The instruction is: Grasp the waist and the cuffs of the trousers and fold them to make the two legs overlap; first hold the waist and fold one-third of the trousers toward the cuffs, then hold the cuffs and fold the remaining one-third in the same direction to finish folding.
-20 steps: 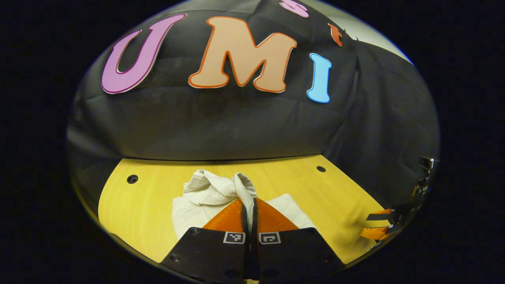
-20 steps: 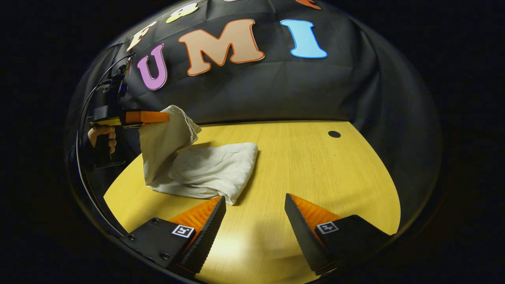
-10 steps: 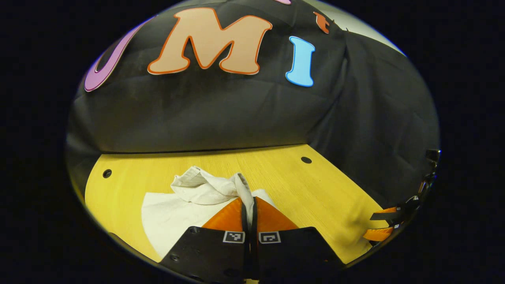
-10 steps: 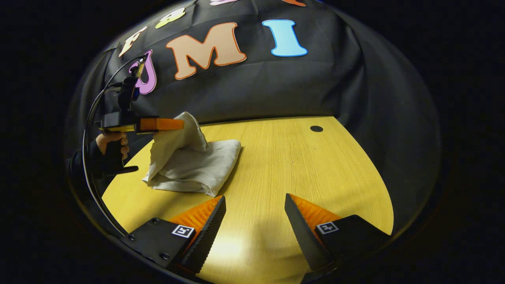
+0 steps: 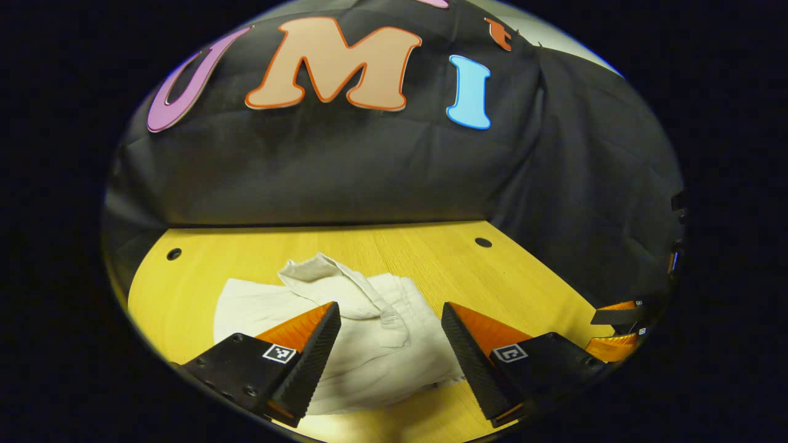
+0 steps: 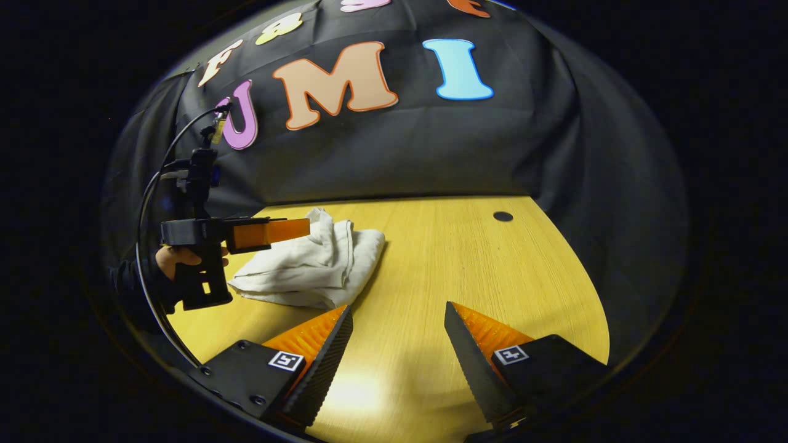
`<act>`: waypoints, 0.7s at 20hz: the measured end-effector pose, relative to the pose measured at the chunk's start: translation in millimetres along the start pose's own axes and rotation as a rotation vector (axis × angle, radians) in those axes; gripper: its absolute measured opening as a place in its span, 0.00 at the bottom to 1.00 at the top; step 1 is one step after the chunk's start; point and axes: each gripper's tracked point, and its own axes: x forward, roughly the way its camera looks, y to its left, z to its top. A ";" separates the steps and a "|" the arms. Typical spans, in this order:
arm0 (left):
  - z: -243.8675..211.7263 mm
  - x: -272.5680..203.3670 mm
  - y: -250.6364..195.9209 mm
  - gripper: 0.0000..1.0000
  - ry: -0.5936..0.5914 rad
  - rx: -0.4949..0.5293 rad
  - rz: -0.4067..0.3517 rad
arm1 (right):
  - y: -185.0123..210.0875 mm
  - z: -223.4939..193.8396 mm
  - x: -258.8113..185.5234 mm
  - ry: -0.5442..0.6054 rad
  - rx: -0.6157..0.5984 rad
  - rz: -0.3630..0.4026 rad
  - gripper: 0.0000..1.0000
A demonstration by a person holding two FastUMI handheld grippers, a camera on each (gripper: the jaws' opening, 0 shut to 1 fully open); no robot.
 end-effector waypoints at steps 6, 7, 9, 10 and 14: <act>51.7 -92.4 56.7 0.95 -0.161 0.060 0.123 | 61.1 88.9 -7.1 -0.240 -0.049 -0.004 0.96; 60.9 -109.0 65.9 0.95 -0.179 0.072 0.138 | 74.1 104.5 -10.5 -0.282 -0.051 -0.004 0.97; 81.8 -142.4 89.4 0.95 -0.233 0.093 0.184 | 94.4 133.5 -18.4 -0.355 -0.056 -0.010 0.96; 92.3 -157.3 100.5 0.95 -0.263 0.098 0.205 | 104.7 147.7 -23.2 -0.388 -0.054 -0.011 0.97; 114.4 -206.7 136.1 0.95 -0.344 0.155 0.289 | 126.3 185.4 -43.8 -0.514 -0.049 -0.045 0.96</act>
